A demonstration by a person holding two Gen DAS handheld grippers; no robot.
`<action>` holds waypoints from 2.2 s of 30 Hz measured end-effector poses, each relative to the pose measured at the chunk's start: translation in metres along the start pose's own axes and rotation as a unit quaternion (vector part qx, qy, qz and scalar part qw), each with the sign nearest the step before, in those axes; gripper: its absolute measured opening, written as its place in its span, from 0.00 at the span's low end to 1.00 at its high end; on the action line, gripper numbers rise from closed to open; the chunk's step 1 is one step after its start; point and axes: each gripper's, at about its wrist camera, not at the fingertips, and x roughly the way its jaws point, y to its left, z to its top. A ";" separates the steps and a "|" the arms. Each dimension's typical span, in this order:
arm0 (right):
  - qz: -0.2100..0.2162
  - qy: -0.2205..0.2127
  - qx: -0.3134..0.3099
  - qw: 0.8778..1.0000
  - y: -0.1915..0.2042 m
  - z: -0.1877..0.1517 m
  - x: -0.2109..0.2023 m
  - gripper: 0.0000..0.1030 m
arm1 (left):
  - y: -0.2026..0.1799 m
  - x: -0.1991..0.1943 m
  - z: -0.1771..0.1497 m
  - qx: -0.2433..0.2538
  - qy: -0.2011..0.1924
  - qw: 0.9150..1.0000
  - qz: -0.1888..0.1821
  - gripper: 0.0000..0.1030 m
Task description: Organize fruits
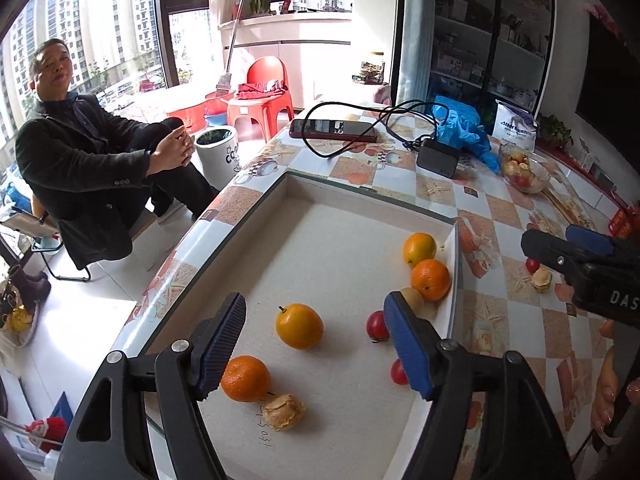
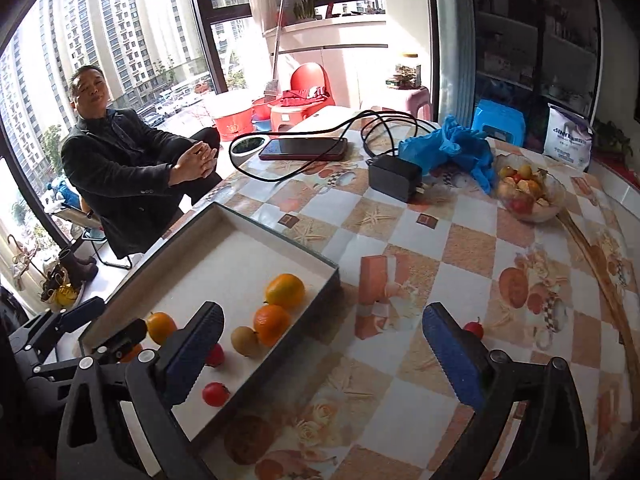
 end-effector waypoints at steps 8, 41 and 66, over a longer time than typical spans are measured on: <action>-0.097 0.049 0.051 0.993 -0.101 -0.048 0.031 0.95 | -0.070 -0.011 0.016 0.041 0.016 0.997 -0.070 0.75; -0.118 0.019 0.161 0.980 -0.184 -0.161 -0.069 0.24 | -0.251 0.107 0.000 0.120 0.071 0.988 -0.061 0.22; -0.171 0.002 0.150 0.974 -0.151 -0.189 -0.082 0.24 | -0.198 0.020 -0.104 0.112 -0.005 0.991 -0.066 0.22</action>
